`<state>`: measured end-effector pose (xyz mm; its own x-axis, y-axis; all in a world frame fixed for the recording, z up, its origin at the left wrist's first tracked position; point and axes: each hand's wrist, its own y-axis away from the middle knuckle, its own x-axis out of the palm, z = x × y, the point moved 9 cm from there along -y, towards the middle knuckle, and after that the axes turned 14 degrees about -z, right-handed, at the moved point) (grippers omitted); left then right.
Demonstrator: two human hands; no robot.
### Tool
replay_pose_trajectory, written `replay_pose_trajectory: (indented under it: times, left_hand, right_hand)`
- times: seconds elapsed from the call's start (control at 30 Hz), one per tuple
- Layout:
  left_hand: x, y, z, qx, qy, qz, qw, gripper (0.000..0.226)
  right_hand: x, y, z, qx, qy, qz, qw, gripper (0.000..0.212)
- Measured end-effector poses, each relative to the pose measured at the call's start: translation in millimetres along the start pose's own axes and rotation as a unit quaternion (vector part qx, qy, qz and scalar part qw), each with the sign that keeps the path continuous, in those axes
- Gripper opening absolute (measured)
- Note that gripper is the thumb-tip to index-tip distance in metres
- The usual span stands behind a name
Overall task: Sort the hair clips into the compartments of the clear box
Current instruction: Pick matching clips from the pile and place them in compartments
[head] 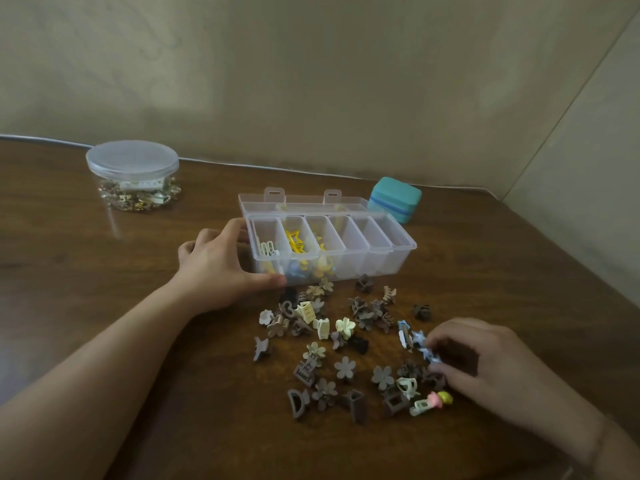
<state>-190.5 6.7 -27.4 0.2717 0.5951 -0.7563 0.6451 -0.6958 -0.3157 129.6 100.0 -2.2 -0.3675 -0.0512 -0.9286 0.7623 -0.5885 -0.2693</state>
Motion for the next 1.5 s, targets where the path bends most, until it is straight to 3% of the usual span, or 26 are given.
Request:
replay_pose_trajectory:
  times: [0.23, 0.43, 0.5, 0.6, 0.8, 0.93, 1.13, 1.27, 1.5]
  left_hand:
    - [-0.3, -1.4, 1.9, 0.012, 0.001, -0.009, 1.000, 0.102]
    - [0.8, -1.9, 2.3, 0.019, 0.004, -0.010, 1.000, 0.102]
    - [1.5, -1.9, 3.2, 0.021, 0.002, -0.006, 1.000, 0.102]
    - [2.6, -3.0, 3.0, 0.025, 0.001, -0.002, 1.000, 0.097]
    - [1.0, -1.8, 0.3, 0.016, -0.005, -0.009, 1.000, 0.103]
    - [1.4, -2.3, 1.1, 0.009, -0.007, -0.009, 1.000, 0.103]
    - [0.8, -1.7, 0.2, 0.002, -0.008, -0.013, 1.000, 0.105]
    - [2.3, -1.2, 2.3, -0.001, -0.011, -0.004, 1.000, 0.110]
    - [1.7, -0.5, 0.4, -0.001, -0.007, 0.005, 1.000, 0.114]
  right_hand:
    - [-35.7, -37.7, 8.7, 0.017, -0.026, -0.078, 0.997, 0.050]
    - [-47.3, -114.8, 109.2, -0.102, -0.123, -0.207, 0.965, 0.017]
    - [-23.5, -137.7, 139.4, -0.123, -0.126, -0.196, 0.965, 0.016]
    - [19.6, -156.7, 158.7, -0.152, -0.038, -0.128, 0.979, 0.022]
    - [-24.1, -122.3, 119.4, -0.160, -0.067, -0.171, 0.970, 0.016]
    - [-46.9, -49.7, 67.4, -0.109, -0.071, -0.123, 0.984, 0.019]
    - [-26.7, 38.2, 19.6, -0.091, -0.026, -0.099, 0.991, 0.030]
    - [-18.1, 49.7, 15.0, -0.098, 0.005, -0.137, 0.986, 0.025]
    - [-4.8, 44.0, 20.4, -0.132, -0.002, -0.132, 0.982, 0.015]
